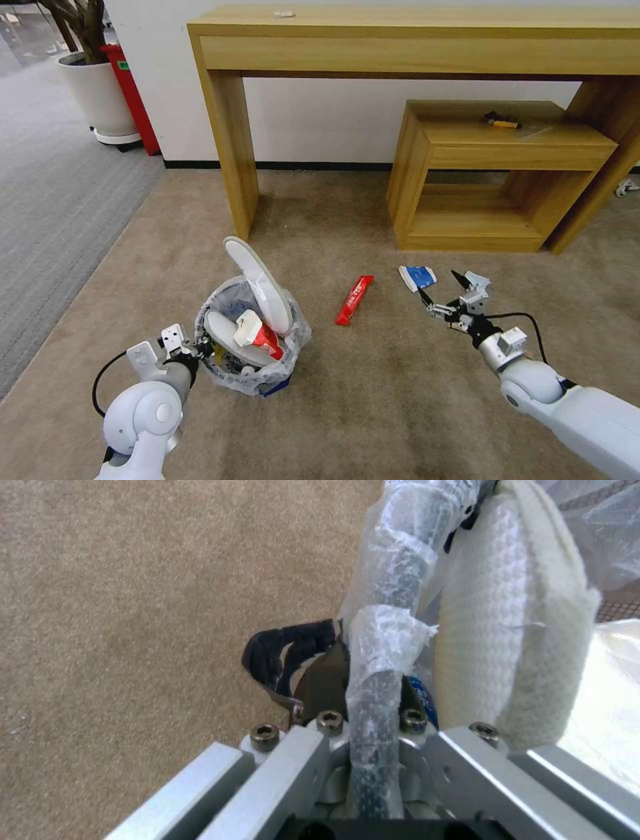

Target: Pick up the trash bin and place the garbage on the floor into it.

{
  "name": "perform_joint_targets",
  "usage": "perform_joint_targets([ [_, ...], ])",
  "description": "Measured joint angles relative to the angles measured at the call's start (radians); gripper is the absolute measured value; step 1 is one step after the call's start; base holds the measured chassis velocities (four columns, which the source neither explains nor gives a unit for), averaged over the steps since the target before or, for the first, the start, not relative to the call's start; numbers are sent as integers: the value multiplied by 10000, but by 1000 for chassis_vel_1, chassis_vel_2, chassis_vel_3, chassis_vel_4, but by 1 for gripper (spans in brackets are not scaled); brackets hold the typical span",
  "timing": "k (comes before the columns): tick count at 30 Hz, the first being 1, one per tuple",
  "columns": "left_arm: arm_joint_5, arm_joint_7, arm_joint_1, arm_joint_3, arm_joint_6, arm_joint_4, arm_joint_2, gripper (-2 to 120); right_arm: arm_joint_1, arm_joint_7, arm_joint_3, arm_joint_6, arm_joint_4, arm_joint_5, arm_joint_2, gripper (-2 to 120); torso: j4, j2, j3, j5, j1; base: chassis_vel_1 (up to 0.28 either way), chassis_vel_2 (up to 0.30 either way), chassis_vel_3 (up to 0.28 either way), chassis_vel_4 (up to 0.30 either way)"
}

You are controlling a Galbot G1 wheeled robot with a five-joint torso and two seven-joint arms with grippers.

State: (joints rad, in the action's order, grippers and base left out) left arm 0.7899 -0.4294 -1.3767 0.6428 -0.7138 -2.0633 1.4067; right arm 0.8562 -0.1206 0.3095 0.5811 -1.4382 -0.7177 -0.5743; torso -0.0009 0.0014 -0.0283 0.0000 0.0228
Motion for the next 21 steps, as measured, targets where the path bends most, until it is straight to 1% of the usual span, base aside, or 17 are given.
perform_joint_targets([
  [7, -66, 26, -82, -13, 10, -5, 68, 0, -60, 52, 36, 17, -11, -6, -91, 100, 1, 0, 0, 0, -1, -54, 59, 57, -50],
  [12, -132, 71, -159, 3, 38, -14, 100, 0, -191, 62, 168, 50, -9, 4, -183, 100, 4, 0, -2, 2, 3, -130, 144, 132, -125],
  [15, -153, 82, -177, 10, 50, -28, 122, 0, -256, 65, 239, 69, -18, 7, -201, 100, 1, 0, -2, 1, 2, -149, 143, 145, -121],
  [21, -221, 93, -161, -56, 59, -19, 221, 0, -315, 187, 272, 232, 99, 180, -344, 100, 2, 0, -3, 0, 3, -123, 110, 116, -108],
])
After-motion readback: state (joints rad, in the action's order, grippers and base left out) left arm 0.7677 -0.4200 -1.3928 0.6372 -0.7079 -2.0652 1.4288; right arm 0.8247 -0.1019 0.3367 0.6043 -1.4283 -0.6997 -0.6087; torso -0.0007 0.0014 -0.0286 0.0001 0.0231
